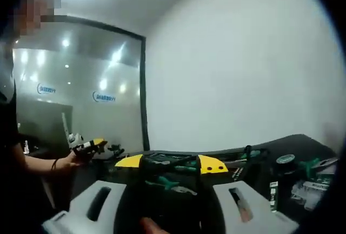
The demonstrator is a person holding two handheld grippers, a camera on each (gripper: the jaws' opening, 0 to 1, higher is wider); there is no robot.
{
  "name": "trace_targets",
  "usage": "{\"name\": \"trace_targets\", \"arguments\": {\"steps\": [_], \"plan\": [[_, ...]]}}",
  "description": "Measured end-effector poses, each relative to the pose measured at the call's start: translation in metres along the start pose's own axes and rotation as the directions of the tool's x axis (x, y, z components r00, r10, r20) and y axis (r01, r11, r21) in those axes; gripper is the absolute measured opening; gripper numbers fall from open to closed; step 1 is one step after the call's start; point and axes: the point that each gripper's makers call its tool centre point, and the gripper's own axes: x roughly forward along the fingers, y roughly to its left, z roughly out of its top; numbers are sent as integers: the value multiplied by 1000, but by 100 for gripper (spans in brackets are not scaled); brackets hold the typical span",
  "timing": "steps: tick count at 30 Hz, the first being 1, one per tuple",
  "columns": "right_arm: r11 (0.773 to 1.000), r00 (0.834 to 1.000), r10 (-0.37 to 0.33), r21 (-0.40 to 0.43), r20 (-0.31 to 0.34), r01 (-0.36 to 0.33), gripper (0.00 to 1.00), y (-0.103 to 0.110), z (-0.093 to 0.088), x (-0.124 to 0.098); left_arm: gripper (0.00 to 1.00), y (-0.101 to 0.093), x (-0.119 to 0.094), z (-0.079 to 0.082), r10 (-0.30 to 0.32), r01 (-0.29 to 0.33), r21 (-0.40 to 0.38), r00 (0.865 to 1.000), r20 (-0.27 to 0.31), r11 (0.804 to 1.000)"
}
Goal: Pick up the tools and put them into their designated positions in the toolbox.
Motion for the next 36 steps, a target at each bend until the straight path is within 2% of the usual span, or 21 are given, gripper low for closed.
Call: {"name": "trace_targets", "arguments": {"steps": [36], "plan": [[1000, 1000, 1, -11, 0, -1, 35, 21, 2, -1, 25, -2, 1, -2, -2, 2, 18, 1000, -13, 1000]]}}
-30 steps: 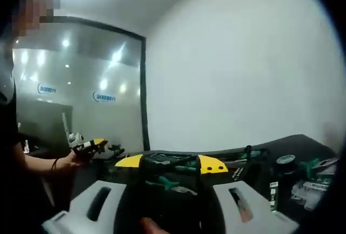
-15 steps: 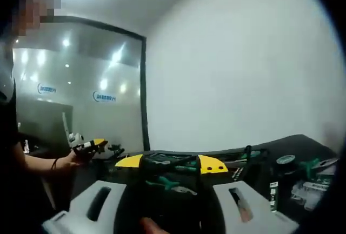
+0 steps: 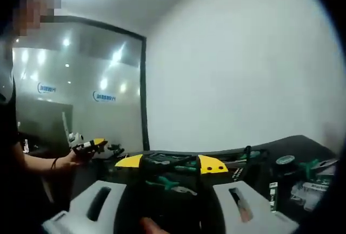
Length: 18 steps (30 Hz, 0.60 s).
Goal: Pick up the tools and put them into their designated positions in the toolbox.
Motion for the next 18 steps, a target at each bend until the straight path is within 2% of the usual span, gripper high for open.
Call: {"name": "trace_targets", "arguments": {"steps": [9, 18], "plan": [[1000, 1000, 1, 7, 1, -1, 35, 5, 1, 0, 25, 1, 0, -1, 0, 0, 1, 1000, -3, 1000], [1000, 1000, 0, -11, -5, 0, 35, -14, -1, 1, 25, -1, 0, -2, -1, 1, 10, 1000, -7, 1000]]}}
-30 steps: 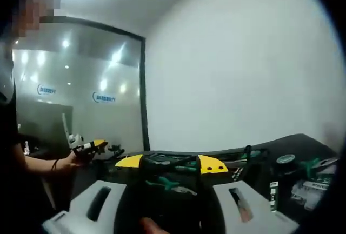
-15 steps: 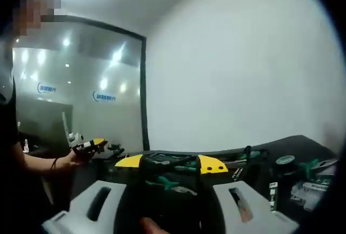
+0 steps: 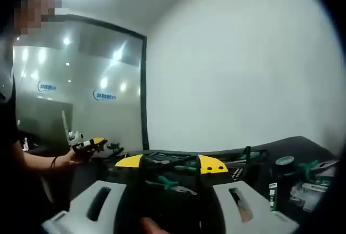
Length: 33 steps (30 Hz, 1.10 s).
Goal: Pick up the tools and put them into their designated positions in the toolbox.
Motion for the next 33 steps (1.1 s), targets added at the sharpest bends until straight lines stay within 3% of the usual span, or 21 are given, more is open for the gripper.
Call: {"name": "trace_targets", "arguments": {"steps": [10, 13, 15, 19, 23, 26, 27, 29, 30, 31, 32, 33], "plan": [[999, 999, 25, -44, 24, -24, 35, 0, 4, 0, 25, 0, 0, 0, -1, 1, 6, 1000, -3, 1000], [993, 999, -31, -118, -15, 29, 35, -5, -2, 2, 26, 0, 0, 0, 1, -1, 7, 1000, -2, 1000], [991, 999, -22, -132, -38, 17, 35, -1, -4, 6, 26, -1, -1, 0, 3, -3, 16, 1000, -2, 1000], [993, 996, -52, -106, -74, 44, 35, -13, 8, 11, 27, -9, 1, -1, -36, 37, 66, 999, -12, 997], [973, 983, -134, -205, -126, 107, 35, -22, 38, 14, 32, -28, 2, -5, -110, 113, 99, 994, -28, 989], [924, 949, -253, -339, -190, 179, 35, -44, 50, 14, 32, -32, 3, -5, -133, 136, 112, 991, -31, 984], [897, 931, -305, -388, -199, 211, 35, -54, 54, 14, 33, -34, 2, -4, -144, 146, 114, 989, -25, 983], [808, 868, -444, -520, -224, 279, 35, -88, 57, 10, 34, -32, 1, 1, -153, 152, 108, 988, -8, 982], [782, 834, -496, -542, -240, 309, 36, -104, 57, 9, 34, -31, 0, 2, -152, 151, 105, 988, -1, 983], [774, 820, -518, -542, -246, 327, 38, -112, 59, 9, 34, -30, 0, 4, -152, 151, 100, 988, 7, 983], [782, 805, -534, -514, -259, 353, 42, -126, 59, 11, 34, -30, 0, 5, -153, 151, 96, 988, 13, 984], [790, 773, -566, -454, -285, 411, 48, -143, 57, 13, 34, -28, 0, 6, -155, 152, 92, 988, 20, 984]]}}
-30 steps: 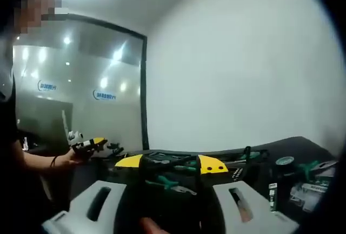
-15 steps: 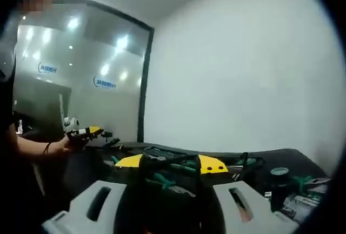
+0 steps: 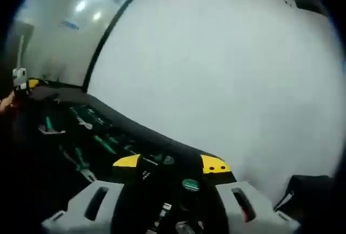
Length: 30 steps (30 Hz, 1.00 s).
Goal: Pick up the tools and put them into their designated positions in the toolbox.
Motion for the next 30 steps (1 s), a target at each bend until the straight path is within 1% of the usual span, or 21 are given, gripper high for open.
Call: {"name": "trace_targets", "arguments": {"steps": [1, 2, 3, 5, 7, 8, 9, 11, 12, 13, 15, 19, 20, 22, 25, 27, 30], "plan": [[1000, 1000, -4, 29, -19, 5, 54, -5, -3, 6, 34, 1, 0, 1, 0, 0, -3, 1000, 4, 1000], [998, 999, -13, 59, -49, 16, 55, -12, -8, 14, 34, 2, 0, 2, 1, -1, -6, 1000, 8, 1000], [997, 997, -30, 66, -74, 35, 53, -21, -12, 23, 34, 3, 0, 2, 2, -2, -8, 1000, 13, 1000], [997, 992, -61, 35, -107, 65, 49, -34, -20, 38, 34, 5, 0, 4, 4, -3, -11, 1000, 20, 1000], [996, 984, -92, 6, -150, 94, 49, -47, -31, 51, 33, 7, 1, 2, 7, -7, -8, 1000, 14, 1000], [995, 984, -92, 17, -152, 96, 48, -51, -33, 59, 33, 7, 1, 2, 6, -6, -7, 1000, 10, 1000], [993, 978, -92, 52, -188, 104, 48, -56, -44, 64, 33, 6, 2, 1, 4, -4, -4, 1000, 6, 1000], [991, 975, -47, 109, -217, 72, 47, -53, -55, 72, 33, 5, 3, -2, 4, -4, 3, 1000, -6, 1000], [990, 971, -46, 117, -233, 75, 47, -54, -61, 73, 33, 3, 3, -2, 4, -4, 6, 1000, -11, 1000], [992, 971, -48, 99, -233, 73, 47, -55, -63, 75, 33, 3, 3, -3, 4, -4, 8, 1000, -14, 1000], [993, 967, -44, 93, -250, 69, 45, -54, -71, 77, 33, 3, 3, -3, 5, -5, 10, 1000, -16, 1000], [992, 944, -51, 92, -326, 86, 44, -57, -95, 85, 33, 4, 3, -3, 7, -7, 8, 1000, -14, 1000], [992, 935, -46, 93, -351, 84, 44, -56, -101, 88, 33, 4, 3, -3, 8, -8, 8, 1000, -14, 1000], [993, 928, -34, 95, -371, 75, 44, -55, -109, 95, 33, 4, 3, -4, 7, -7, 8, 1000, -16, 1000], [995, 912, -10, 90, -410, 51, 45, -54, -122, 102, 33, 3, 4, -6, 5, -5, 13, 1000, -24, 1000], [993, 901, -1, 108, -433, 53, 45, -55, -128, 105, 32, 2, 5, -8, 6, -5, 22, 999, -38, 1000], [987, 893, 31, 157, -448, 44, 46, -50, -132, 109, 32, 1, 6, -12, 2, 0, 32, 999, -54, 999]]}}
